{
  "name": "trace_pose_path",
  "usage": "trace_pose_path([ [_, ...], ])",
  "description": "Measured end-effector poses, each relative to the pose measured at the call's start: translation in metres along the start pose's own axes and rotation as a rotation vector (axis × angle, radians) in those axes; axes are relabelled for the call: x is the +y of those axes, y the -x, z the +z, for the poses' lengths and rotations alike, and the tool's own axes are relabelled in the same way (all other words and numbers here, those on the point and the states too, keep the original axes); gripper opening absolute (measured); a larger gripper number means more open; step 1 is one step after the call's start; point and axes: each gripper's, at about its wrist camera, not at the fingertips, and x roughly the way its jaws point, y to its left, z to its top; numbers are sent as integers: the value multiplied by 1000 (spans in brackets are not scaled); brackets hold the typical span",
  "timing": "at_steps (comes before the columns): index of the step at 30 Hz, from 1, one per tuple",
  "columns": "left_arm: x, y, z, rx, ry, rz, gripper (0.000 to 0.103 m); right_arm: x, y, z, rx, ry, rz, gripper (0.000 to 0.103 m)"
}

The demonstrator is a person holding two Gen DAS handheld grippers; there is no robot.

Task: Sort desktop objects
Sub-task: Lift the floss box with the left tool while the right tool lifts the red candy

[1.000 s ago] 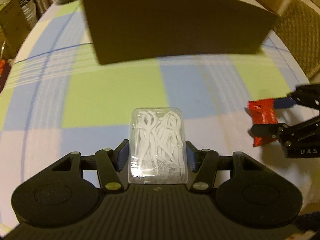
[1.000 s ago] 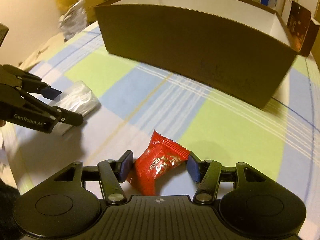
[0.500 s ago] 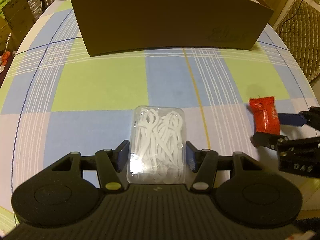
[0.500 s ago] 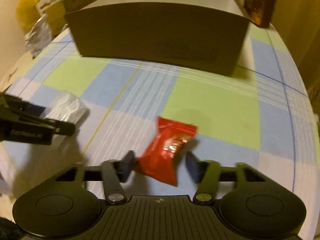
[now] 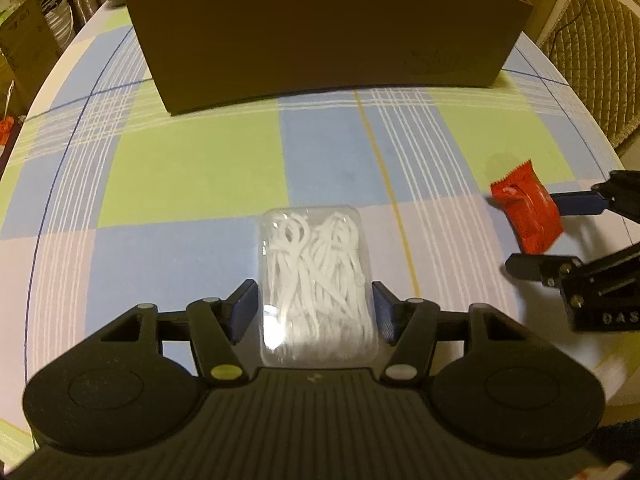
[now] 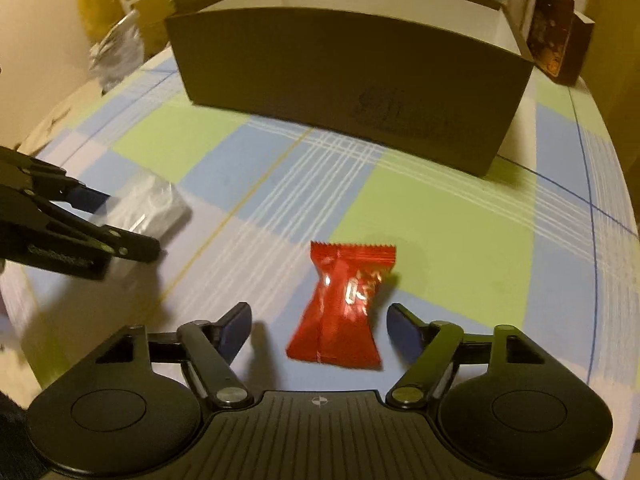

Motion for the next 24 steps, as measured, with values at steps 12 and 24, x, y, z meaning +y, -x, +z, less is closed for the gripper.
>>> trace_pose_path([
  [12, 1, -1, 9, 1, -4, 11, 53, 0, -3, 5, 11, -28, -34, 32],
  [24, 11, 14, 17, -21, 15, 1, 53, -2, 10, 13, 2, -104, 56, 31],
])
